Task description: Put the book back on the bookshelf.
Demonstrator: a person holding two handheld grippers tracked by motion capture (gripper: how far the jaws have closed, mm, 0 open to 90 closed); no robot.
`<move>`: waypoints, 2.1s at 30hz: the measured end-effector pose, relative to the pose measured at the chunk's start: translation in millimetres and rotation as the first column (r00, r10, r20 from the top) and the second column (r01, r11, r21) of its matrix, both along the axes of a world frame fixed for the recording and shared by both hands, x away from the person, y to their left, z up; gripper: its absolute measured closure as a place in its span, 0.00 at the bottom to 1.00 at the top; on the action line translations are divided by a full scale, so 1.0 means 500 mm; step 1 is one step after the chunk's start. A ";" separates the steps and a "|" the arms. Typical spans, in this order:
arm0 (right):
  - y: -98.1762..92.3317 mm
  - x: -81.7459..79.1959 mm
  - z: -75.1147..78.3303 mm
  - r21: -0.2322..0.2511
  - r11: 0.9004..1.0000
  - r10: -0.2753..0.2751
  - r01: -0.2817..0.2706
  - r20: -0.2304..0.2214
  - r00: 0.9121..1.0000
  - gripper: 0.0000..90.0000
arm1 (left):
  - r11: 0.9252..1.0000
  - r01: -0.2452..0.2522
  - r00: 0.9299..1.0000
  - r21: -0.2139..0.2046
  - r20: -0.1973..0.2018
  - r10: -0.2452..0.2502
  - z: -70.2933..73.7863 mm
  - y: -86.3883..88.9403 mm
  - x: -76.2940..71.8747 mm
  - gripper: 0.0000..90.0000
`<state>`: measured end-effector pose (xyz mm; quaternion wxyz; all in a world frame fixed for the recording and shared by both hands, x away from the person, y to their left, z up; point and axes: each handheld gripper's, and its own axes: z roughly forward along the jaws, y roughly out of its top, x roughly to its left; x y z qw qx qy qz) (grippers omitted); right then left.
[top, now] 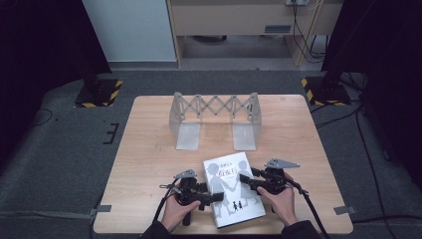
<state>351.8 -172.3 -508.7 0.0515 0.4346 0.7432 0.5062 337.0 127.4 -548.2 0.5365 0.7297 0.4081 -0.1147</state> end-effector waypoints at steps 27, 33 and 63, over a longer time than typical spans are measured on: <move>0.000 -0.002 -0.028 0.043 0.998 -0.040 0.043 -0.069 0.997 0.46 | 0.999 -0.031 1.000 -0.011 -0.006 0.030 0.001 -0.016 -0.009 0.00; -0.002 -0.002 -0.031 0.054 0.998 -0.041 0.045 -0.067 0.997 0.46 | 0.999 -0.042 0.999 0.011 0.011 0.041 0.002 -0.015 -0.011 0.03; -0.008 -0.007 -0.006 0.174 0.984 -0.045 0.041 0.017 0.999 0.62 | 0.999 -0.036 0.997 -0.025 0.064 0.037 0.042 0.012 -0.001 0.27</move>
